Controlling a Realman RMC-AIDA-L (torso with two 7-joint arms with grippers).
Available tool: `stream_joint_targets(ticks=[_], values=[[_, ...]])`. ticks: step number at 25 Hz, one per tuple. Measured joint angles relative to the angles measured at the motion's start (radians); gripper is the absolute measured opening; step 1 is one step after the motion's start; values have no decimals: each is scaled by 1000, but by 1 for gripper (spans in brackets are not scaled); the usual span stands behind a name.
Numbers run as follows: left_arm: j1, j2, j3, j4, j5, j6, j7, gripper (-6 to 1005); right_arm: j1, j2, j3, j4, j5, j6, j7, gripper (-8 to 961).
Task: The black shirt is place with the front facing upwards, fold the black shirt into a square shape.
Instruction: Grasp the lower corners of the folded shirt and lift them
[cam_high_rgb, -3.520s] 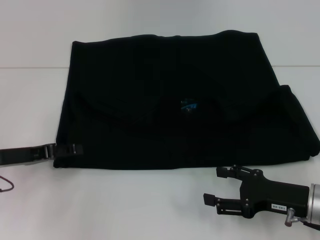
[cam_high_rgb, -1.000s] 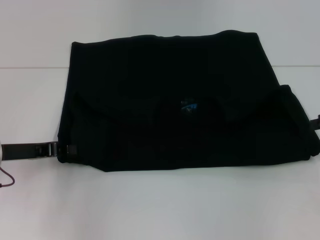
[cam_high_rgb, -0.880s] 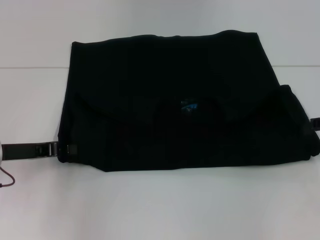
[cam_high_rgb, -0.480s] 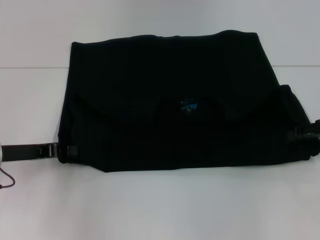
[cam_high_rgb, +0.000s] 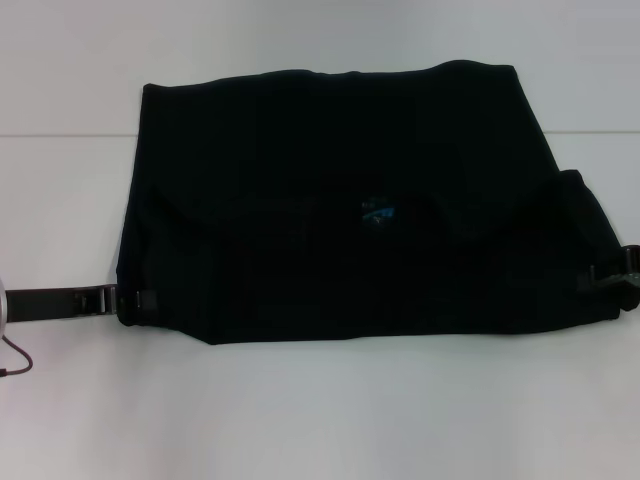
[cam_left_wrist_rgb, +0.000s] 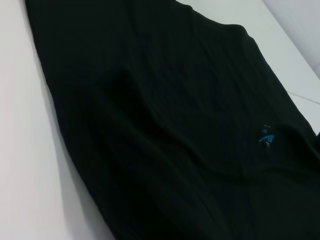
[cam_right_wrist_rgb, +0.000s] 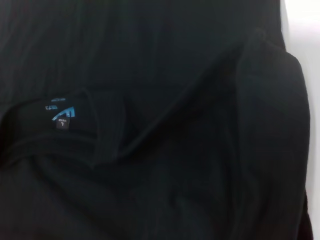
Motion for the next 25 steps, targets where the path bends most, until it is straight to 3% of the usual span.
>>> stream_joint_targets(ticks=[10, 15, 20, 25], values=[[-3, -1, 0, 1, 0, -2, 0, 48, 2, -3, -1, 0, -1, -7, 0, 364], [-7, 3, 0, -1, 0, 28, -5, 50, 5, -12, 1, -5, 0, -39, -12, 126], [-11, 27, 0, -6, 6, 140, -22, 53, -1, -29, 11, -25, 5, -129, -48, 62], [3, 72, 0, -23, 11, 323, -30, 56, -20, -49, 10, -27, 0, -282, -119, 61]])
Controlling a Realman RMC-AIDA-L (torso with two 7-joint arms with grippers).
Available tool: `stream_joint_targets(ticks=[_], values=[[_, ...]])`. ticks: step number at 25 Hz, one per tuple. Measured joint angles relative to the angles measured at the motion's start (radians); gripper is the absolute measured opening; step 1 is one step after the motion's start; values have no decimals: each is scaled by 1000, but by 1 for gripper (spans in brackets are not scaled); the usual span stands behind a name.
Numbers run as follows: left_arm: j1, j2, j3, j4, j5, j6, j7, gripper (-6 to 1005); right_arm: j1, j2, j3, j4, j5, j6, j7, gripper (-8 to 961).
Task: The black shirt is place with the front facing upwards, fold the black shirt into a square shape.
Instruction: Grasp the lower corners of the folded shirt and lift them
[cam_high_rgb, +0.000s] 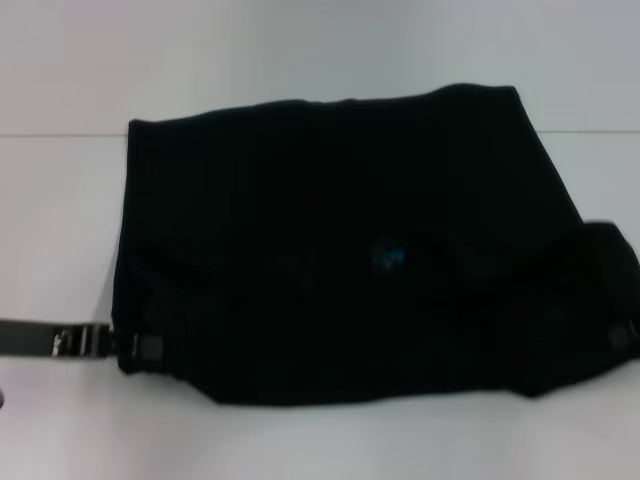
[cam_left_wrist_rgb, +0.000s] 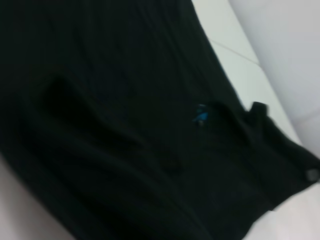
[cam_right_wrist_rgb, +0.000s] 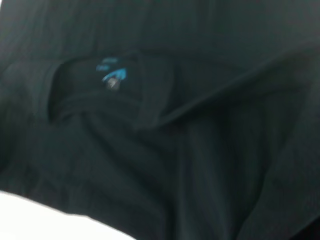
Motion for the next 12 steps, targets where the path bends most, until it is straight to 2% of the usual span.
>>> stream_joint_targets(ticks=[3, 6, 9, 12], values=[[18, 17, 0, -5, 9, 95, 0, 58, -19, -6, -3, 0, -1, -97, -59, 61], [24, 24, -1, -6, 69, 213, 8, 60, -36, -8, -8, 0, -16, -188, -127, 61], [19, 25, -2, -6, 150, 336, 27, 61, -43, 2, -9, 0, -61, -260, -178, 61], [16, 25, -1, -7, 189, 387, 37, 63, -48, 12, -8, 4, -98, -292, -217, 61]])
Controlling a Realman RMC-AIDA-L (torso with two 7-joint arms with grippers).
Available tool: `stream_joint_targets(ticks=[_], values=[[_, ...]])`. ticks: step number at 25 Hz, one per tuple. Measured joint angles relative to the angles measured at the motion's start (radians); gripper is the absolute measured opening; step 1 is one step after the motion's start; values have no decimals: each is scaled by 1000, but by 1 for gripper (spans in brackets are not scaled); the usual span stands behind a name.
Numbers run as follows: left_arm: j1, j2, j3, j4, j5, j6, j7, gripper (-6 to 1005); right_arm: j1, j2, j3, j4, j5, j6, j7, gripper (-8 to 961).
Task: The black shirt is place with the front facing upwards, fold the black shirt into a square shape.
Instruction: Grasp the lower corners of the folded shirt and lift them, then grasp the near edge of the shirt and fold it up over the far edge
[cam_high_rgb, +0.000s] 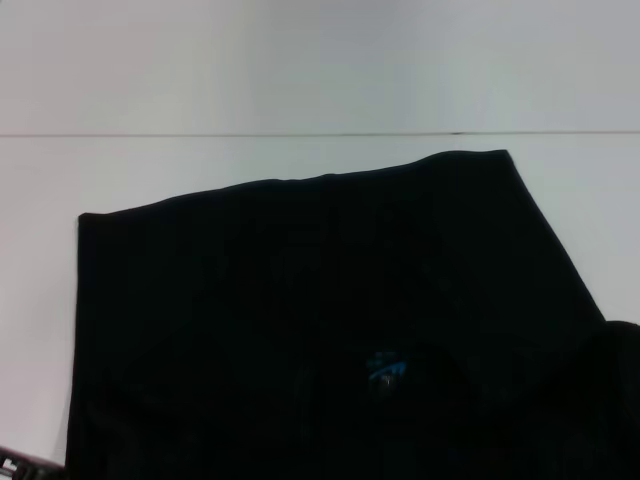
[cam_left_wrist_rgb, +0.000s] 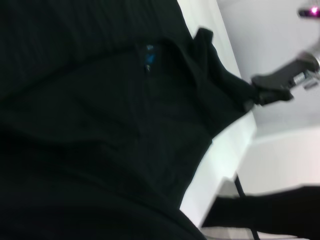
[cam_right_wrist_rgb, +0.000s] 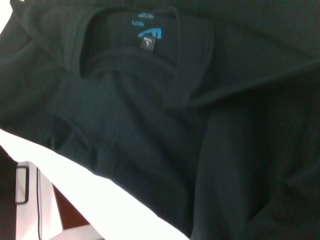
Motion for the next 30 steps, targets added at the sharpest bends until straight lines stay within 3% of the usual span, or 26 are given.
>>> stream_joint_targets(ticks=[7, 12, 15, 17, 20, 23, 26, 27, 30], values=[[-16, -3, -32, -1, -9, -4, 23, 67, 9, 5, 45, 11, 5, 18, -12, 62], [-49, -4, -234, -1, -10, -70, 8, 70, 23, -5, 197, 21, 65, 50, 23, 62], [-60, -3, -387, -2, -15, -167, -33, 72, 20, -24, 300, 47, 154, 134, 73, 61], [-63, -5, -436, -3, -19, -291, -65, 73, 10, -29, 347, 78, 231, 212, 85, 61], [-61, -29, -474, -9, -59, -475, -80, 75, 0, -20, 369, 156, 351, 366, 75, 62], [-59, -72, -485, -32, -142, -604, -25, 76, -3, 42, 371, 213, 474, 537, 13, 62], [-64, -119, -486, -50, -211, -700, 46, 78, -2, 143, 368, 216, 576, 684, -102, 62], [-66, -130, -486, -51, -222, -728, 57, 79, 2, 165, 367, 215, 594, 721, -128, 62], [-71, -150, -482, -52, -254, -793, 78, 81, 21, 202, 363, 216, 631, 806, -181, 62]])
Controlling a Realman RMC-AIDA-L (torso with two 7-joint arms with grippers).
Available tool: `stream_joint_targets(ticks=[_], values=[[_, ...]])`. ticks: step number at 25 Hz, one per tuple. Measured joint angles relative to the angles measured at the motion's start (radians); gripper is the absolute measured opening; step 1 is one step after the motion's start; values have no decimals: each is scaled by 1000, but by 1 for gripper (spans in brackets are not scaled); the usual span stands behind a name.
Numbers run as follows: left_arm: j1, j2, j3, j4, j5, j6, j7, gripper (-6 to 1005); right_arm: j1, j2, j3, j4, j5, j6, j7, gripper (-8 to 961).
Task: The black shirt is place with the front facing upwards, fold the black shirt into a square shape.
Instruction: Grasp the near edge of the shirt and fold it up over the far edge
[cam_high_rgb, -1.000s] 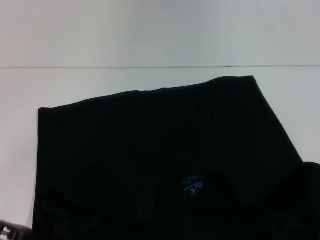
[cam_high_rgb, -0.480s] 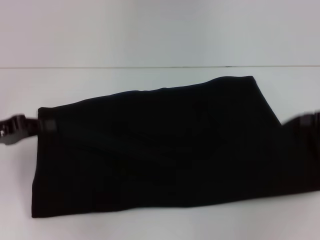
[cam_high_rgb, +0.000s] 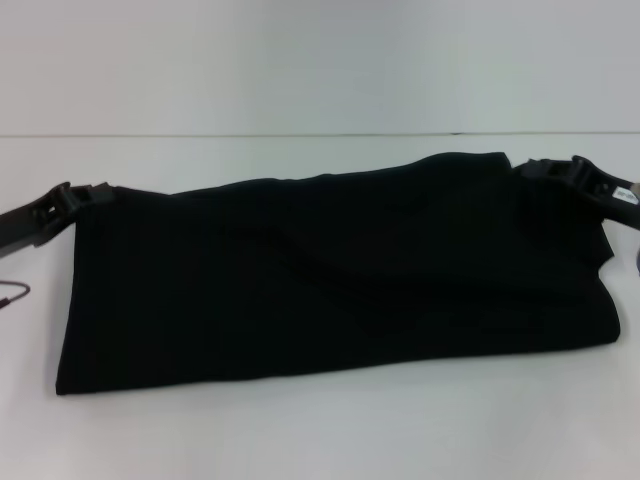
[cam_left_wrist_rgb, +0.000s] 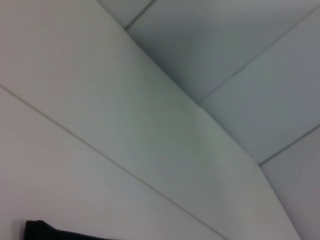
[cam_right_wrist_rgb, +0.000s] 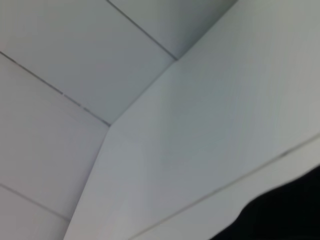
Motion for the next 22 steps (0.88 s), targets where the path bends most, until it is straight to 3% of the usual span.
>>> stream_joint_targets(ticks=[9, 12, 13, 22], values=[[-2, -10, 0, -32, -137, -72, 63, 86, 14, 3, -1, 7, 129, 67, -60, 61], [-13, -26, 2, -42, -151, -123, 88, 87, 25, 15, -1, 28, 144, 121, -104, 61], [-23, -41, 3, -43, -152, -153, 110, 88, 31, 18, -1, 40, 147, 138, -123, 61], [-52, -71, 6, -44, -154, -245, 153, 93, 80, 39, 0, 104, 203, 243, -283, 62]])
